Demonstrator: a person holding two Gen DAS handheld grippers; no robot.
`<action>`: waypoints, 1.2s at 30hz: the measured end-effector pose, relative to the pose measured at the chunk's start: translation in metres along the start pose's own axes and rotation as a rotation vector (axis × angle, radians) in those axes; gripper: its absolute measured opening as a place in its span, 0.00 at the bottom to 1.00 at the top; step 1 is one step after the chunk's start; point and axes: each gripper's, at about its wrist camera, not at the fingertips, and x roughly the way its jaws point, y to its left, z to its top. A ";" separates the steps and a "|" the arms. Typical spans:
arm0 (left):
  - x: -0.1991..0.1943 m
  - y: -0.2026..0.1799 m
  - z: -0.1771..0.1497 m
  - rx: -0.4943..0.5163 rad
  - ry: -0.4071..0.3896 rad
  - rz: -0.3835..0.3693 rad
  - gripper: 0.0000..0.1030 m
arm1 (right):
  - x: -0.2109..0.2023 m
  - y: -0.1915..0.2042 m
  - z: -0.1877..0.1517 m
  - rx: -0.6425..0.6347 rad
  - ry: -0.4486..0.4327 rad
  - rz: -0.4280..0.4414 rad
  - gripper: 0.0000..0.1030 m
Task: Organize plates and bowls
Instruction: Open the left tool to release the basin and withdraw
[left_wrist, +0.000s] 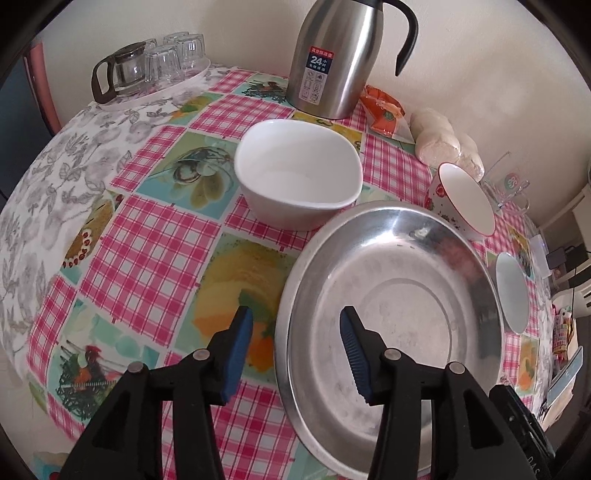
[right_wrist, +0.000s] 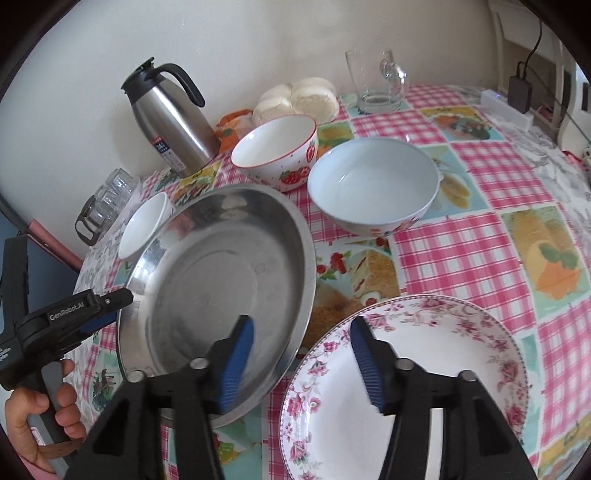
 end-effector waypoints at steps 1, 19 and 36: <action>0.000 -0.001 -0.001 0.005 0.003 0.001 0.50 | -0.001 0.000 0.000 -0.001 -0.002 -0.004 0.59; -0.015 -0.009 -0.013 0.061 -0.068 0.038 0.97 | -0.012 0.002 -0.009 -0.052 -0.032 -0.040 1.00; -0.074 -0.063 -0.025 0.256 -0.316 -0.158 0.97 | -0.048 -0.048 -0.003 0.005 -0.143 -0.082 1.00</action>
